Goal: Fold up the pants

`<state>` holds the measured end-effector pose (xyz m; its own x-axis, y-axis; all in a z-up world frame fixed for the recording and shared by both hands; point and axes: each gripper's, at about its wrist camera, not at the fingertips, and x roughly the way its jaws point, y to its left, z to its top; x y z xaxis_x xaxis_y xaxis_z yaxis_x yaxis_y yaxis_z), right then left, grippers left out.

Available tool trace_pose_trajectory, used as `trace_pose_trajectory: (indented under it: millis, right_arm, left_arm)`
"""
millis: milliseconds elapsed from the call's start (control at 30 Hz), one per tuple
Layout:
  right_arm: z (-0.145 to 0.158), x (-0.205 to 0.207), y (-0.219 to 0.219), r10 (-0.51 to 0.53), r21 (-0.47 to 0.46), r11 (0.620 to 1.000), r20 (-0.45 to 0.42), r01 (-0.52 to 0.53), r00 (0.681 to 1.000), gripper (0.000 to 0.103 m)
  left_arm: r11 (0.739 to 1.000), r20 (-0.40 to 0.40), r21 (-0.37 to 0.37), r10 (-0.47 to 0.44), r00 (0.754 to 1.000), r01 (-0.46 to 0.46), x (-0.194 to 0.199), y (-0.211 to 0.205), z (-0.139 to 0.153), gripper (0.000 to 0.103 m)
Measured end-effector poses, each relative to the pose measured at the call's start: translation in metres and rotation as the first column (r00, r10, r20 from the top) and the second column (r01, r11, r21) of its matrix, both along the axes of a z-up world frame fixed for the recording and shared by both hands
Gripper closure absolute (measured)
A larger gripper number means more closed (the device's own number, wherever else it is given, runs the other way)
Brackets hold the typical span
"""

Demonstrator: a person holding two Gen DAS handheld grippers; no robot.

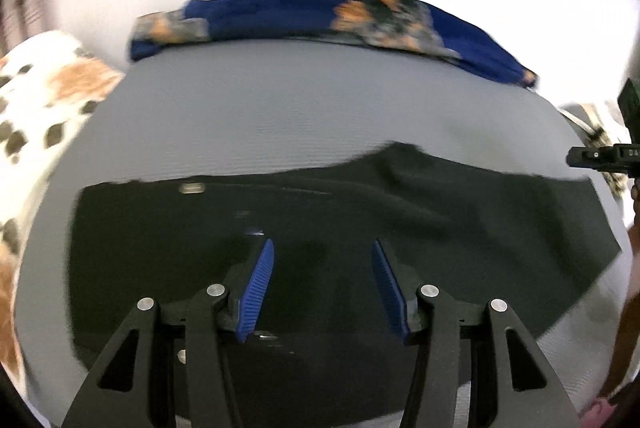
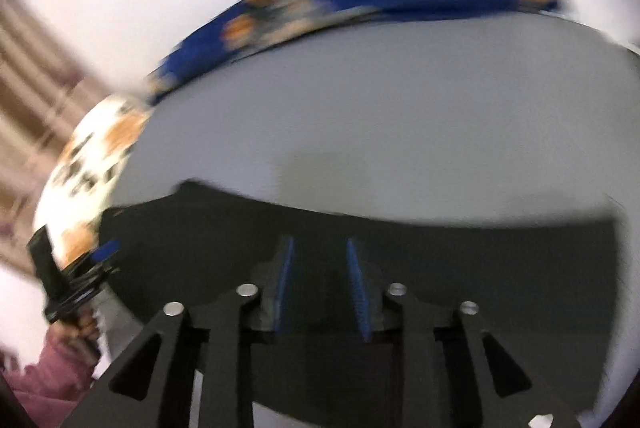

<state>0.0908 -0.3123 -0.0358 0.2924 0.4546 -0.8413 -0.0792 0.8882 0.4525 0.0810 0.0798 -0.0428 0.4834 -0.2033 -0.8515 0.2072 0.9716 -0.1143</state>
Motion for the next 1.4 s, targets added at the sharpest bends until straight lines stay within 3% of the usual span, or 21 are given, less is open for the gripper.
trace_pose_trajectory:
  millis: [67, 233, 400, 533, 600, 633, 767, 900, 1000, 1033, 1067, 1100, 1233, 1400]
  right_arm:
    - [-0.009, 0.029, 0.044, 0.122, 0.028, 0.992, -0.007, -0.121, 0.993, 0.072]
    - [-0.035, 0.090, 0.136, 0.354, 0.049, 0.935, -0.036, -0.352, 0.935, 0.072]
    - [-0.064, 0.117, 0.174, 0.456, 0.041, 0.890, -0.089, -0.455, 0.885, 0.070]
    - [-0.082, 0.122, 0.184, 0.509, 0.088, 0.861, -0.141, -0.501, 0.849, 0.067]
    - [-0.085, 0.123, 0.190, 0.531, 0.112, 0.847, -0.147, -0.519, 0.834, 0.076]
    - [-0.083, 0.123, 0.191, 0.534, 0.126, 0.845, -0.138, -0.520, 0.834, 0.093]
    - [-0.074, 0.125, 0.193, 0.500, 0.036, 0.866, -0.079, -0.499, 0.863, 0.098]
    - [-0.088, 0.126, 0.199, 0.457, -0.041, 0.887, -0.062, -0.460, 0.887, 0.099]
    - [-0.087, 0.127, 0.201, 0.447, -0.067, 0.891, -0.050, -0.449, 0.893, 0.095]
    - [-0.085, 0.126, 0.201, 0.445, -0.076, 0.891, -0.046, -0.447, 0.894, 0.090]
    - [-0.082, 0.127, 0.201, 0.434, -0.088, 0.896, -0.041, -0.435, 0.900, 0.078]
    - [-0.076, 0.126, 0.197, 0.411, -0.097, 0.906, -0.031, -0.412, 0.911, 0.075]
    - [-0.040, 0.111, 0.168, 0.301, -0.093, 0.951, 0.053, -0.295, 0.952, 0.075]
    - [-0.020, 0.074, 0.134, 0.229, -0.132, 0.967, 0.076, -0.218, 0.970, 0.072]
  left_arm:
    - [0.999, -0.007, 0.004, 0.046, 0.999, -0.046, 0.003, 0.019, -0.004, 0.051]
    - [0.989, -0.048, 0.001, 0.149, 0.988, -0.149, 0.003, 0.060, -0.022, 0.051]
    - [0.990, -0.065, 0.002, 0.144, 0.987, -0.144, 0.000, 0.070, -0.034, 0.051]
    - [0.992, -0.062, 0.010, 0.130, 0.990, -0.129, -0.002, 0.069, -0.039, 0.051]
    - [0.993, -0.056, 0.016, 0.119, 0.991, -0.118, -0.003, 0.069, -0.040, 0.051]
    - [0.993, -0.055, 0.015, 0.114, 0.992, -0.114, -0.004, 0.069, -0.040, 0.051]
    - [0.994, -0.056, -0.005, 0.111, 0.992, -0.112, -0.005, 0.073, -0.041, 0.051]
    - [0.992, -0.052, -0.021, 0.119, 0.991, -0.121, -0.007, 0.077, -0.042, 0.051]
    - [0.994, -0.045, 0.001, 0.105, 0.993, -0.105, -0.009, 0.074, -0.043, 0.051]
    - [0.995, -0.044, 0.015, 0.099, 0.994, -0.098, -0.009, 0.073, -0.043, 0.051]
    - [0.995, -0.051, 0.028, 0.101, 0.994, -0.100, -0.008, 0.071, -0.041, 0.051]
    - [0.994, -0.059, 0.035, 0.106, 0.993, -0.104, -0.007, 0.069, -0.039, 0.051]
    - [0.996, -0.011, -0.019, 0.091, 0.996, -0.091, -0.005, 0.063, -0.013, 0.051]
    - [0.997, 0.058, -0.077, -0.025, 0.998, 0.030, 0.012, 0.030, 0.012, 0.051]
